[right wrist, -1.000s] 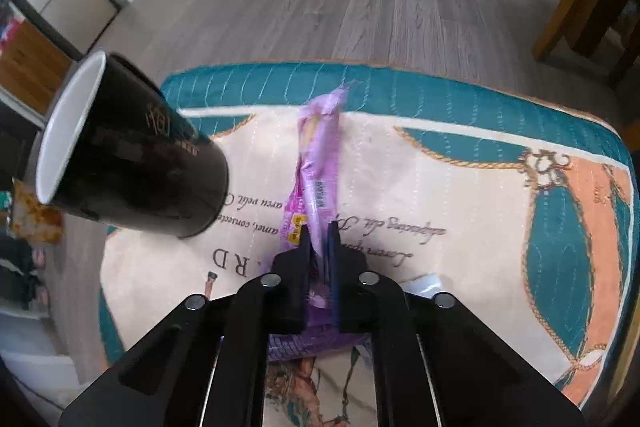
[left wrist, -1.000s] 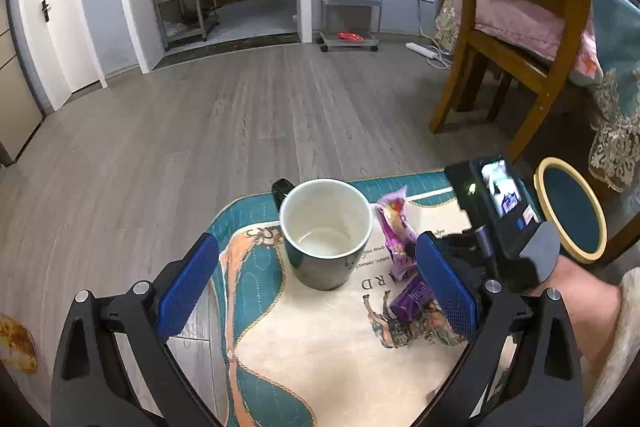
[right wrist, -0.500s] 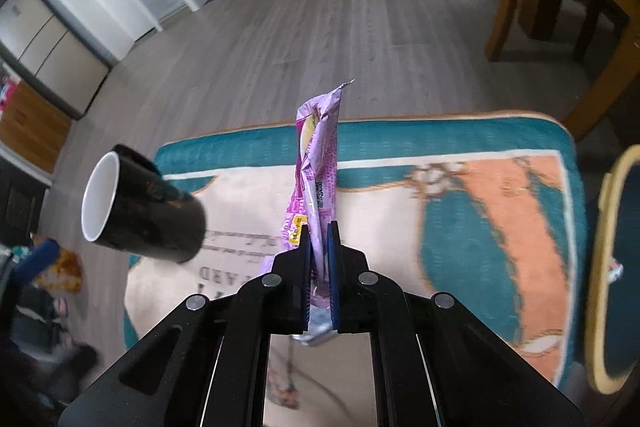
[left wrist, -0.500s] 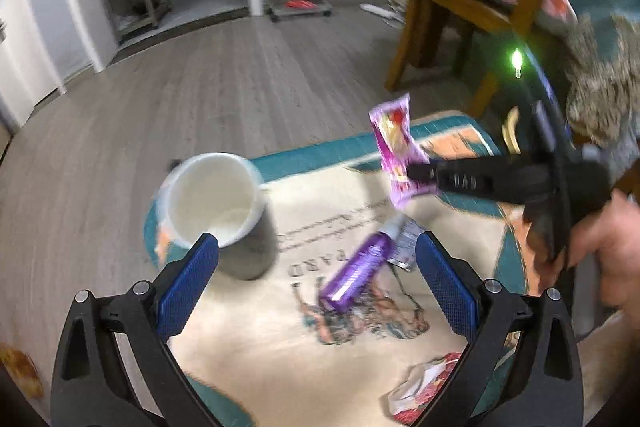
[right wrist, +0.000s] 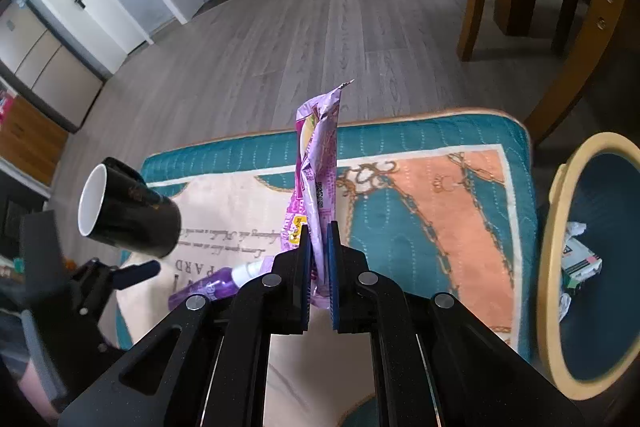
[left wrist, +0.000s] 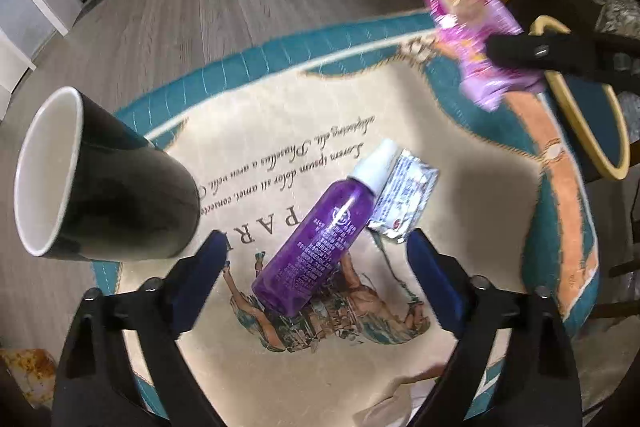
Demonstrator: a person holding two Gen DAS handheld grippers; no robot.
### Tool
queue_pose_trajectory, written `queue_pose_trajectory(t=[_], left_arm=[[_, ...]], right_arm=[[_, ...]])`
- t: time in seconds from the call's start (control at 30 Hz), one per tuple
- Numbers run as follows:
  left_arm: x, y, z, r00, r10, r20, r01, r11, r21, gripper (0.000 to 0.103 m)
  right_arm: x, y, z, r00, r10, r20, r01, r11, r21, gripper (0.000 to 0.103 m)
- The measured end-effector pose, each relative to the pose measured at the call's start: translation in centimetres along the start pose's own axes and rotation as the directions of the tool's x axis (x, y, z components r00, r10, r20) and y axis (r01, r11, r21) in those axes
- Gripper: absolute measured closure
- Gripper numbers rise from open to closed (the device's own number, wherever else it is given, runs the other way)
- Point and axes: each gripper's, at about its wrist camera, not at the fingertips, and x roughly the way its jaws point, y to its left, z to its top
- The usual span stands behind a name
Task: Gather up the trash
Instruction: 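Grasp the purple spray bottle with the left gripper while the right lifts the wrapper, then carry bottle and wrapper over the teal bin and open both grippers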
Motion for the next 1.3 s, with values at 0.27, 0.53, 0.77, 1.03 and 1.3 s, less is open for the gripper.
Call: queue_pose_trajectory(t=[0.27,0.53,0.77,1.03,1.3], left_arm=[[2.4,-0.4,0.5,0.996,0.025,-0.082,-0.023,1.000,0.021,0.038],[1.1,-0.6,0.9,0.999,-0.010,-0.048,0.011,1.000,0.021,0.068],[-1.8,-0.1,0.0,1.000,-0.019,0.004,0.019,1.000,0.016,0.070],[-5.9,1.3,-2.7,0.996,-0.034,0.081,0.035,0.999,-0.012,0.071],[-12.3,2.9,-5.3,0.969,-0.048,0.244,0.058,0.998,-0.036,0.071]], right_arm=[[-0.2,-0.8,0.0,1.000,-0.004,-0.005,0.004,1.000,-0.005,0.095],[-1.4,-1.1,-0.2,1.000,-0.021,0.007,0.021,1.000,-0.008,0.094],[-2.9,-1.0,-0.4,0.999,-0.042,0.024,0.042,0.999,0.006,0.094],[-4.7,0.2,-0.6,0.997,-0.067,0.046,0.067,0.998,0.006,0.094],[-6.7,1.2,-0.3,0.994,-0.068,0.081,0.067,0.998,0.022,0.094]])
